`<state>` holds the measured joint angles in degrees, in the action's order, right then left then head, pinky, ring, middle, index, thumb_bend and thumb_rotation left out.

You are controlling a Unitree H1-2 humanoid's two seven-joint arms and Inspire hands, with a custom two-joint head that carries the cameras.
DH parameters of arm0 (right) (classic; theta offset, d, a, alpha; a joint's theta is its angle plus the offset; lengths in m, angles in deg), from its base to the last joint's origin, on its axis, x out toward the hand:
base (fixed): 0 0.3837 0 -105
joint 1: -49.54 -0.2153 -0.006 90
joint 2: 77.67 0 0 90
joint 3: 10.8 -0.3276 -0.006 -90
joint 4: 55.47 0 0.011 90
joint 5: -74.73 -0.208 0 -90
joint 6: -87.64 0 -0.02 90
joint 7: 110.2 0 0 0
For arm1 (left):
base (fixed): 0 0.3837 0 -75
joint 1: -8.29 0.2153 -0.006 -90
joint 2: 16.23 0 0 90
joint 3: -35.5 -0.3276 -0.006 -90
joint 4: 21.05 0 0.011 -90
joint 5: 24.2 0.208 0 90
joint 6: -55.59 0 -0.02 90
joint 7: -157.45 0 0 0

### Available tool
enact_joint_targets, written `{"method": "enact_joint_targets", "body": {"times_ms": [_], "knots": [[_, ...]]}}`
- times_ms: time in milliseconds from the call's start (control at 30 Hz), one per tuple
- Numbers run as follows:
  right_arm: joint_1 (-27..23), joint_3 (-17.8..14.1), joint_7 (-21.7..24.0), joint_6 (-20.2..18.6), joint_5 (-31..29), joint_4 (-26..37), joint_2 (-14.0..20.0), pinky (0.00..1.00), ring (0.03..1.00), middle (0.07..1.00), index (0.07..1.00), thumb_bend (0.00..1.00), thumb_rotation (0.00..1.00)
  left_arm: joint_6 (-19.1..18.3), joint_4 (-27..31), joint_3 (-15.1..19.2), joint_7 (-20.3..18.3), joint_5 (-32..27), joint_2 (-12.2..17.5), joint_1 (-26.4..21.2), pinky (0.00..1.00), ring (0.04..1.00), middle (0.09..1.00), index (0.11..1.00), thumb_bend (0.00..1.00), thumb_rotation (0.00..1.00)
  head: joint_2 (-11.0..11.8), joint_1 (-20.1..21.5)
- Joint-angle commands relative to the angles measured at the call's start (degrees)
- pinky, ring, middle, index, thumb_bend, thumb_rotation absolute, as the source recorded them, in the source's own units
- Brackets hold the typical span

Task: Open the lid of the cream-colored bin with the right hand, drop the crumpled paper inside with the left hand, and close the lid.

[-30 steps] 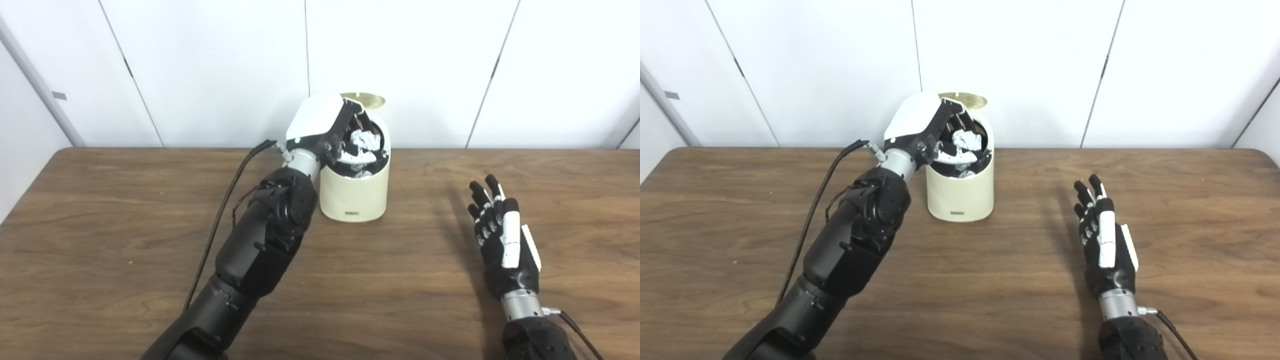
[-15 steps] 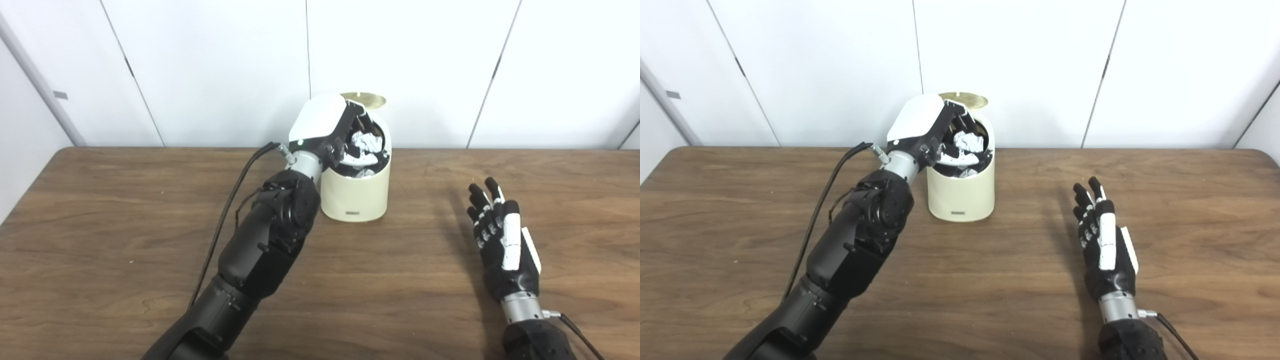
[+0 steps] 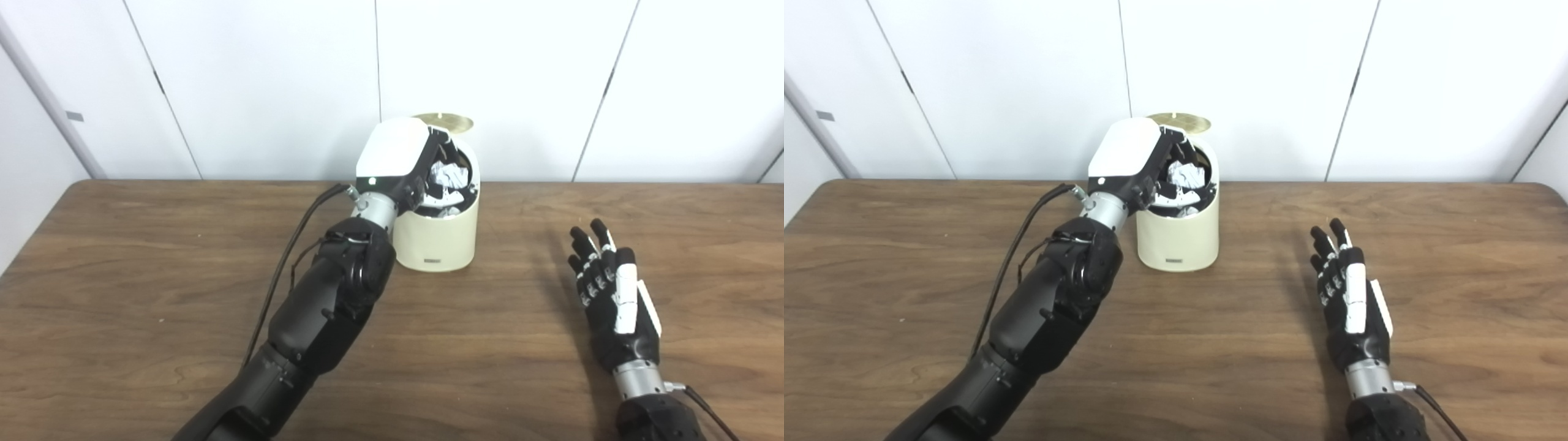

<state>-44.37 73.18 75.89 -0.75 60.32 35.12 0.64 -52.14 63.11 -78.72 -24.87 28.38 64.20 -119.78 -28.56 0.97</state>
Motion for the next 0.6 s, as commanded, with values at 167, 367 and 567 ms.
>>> {"method": "enact_joint_targets", "body": {"times_ms": [167, 367, 567], "knots": [[2.2, 0.0, 0.4, 0.1, -0.6, -1.2, -0.4, 1.00, 0.979, 0.915, 0.997, 0.55, 1.00, 0.0, -0.3, -0.2, 1.1, 3.0, 0.9, -0.8, 0.29, 0.390, 0.514, 0.527, 0.47, 0.00, 0.0, -0.1], [2.4, 0.2, 0.5, -0.1, -0.5, -0.9, -0.3, 1.00, 0.978, 0.901, 0.987, 0.55, 1.00, -0.6, -0.2, -0.3, 1.3, 4.7, 0.8, -0.5, 0.29, 0.402, 0.513, 0.535, 0.47, 0.00, 0.2, -0.5], [2.6, 0.4, 0.8, -0.9, -0.4, -0.7, 0.0, 1.00, 0.971, 0.867, 0.960, 0.58, 1.00, -1.5, 0.2, 0.0, 1.4, 6.3, 0.4, -0.2, 0.26, 0.399, 0.506, 0.541, 0.47, 0.00, 0.1, -0.6]]}}
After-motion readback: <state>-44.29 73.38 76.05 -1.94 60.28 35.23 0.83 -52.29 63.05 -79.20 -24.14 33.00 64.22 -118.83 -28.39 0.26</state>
